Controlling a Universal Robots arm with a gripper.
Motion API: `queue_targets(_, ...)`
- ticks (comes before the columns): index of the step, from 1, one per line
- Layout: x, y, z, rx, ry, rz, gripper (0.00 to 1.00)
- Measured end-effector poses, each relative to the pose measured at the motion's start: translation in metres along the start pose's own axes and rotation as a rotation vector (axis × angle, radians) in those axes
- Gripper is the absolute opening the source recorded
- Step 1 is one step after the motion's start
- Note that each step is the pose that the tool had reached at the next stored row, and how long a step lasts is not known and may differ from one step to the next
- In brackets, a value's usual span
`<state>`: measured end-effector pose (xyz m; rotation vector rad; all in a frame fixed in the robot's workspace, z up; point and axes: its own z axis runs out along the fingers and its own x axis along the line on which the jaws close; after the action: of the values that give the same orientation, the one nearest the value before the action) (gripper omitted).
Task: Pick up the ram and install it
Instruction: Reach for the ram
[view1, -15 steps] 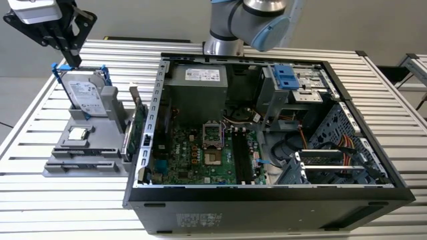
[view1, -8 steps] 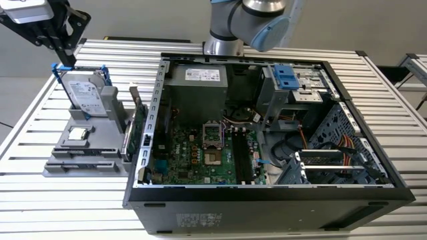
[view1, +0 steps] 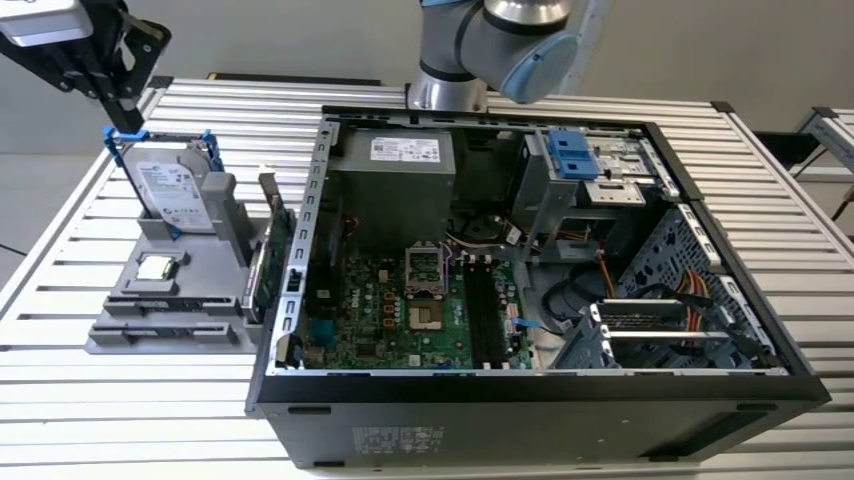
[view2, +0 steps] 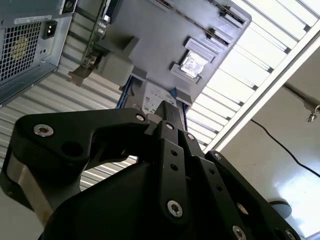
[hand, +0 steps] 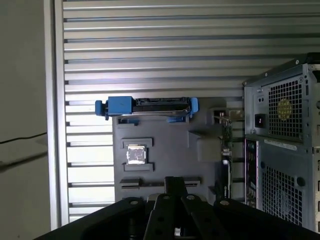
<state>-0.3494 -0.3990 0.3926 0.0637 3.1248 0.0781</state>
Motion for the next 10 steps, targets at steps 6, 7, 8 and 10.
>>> queue_targets(6,0.0002,0.0,0.0,0.0,0.0,0.0,0.0)
queue_targets(7,0.0002,-0.0001,0.0,0.0,0.0,0.0,0.0)
queue_targets(8,0.0002,-0.0004,0.0,0.0,0.0,0.0,0.0)
queue_targets(10,0.0001,-0.0014,-0.0001,0.0,0.0,0.0,0.0)
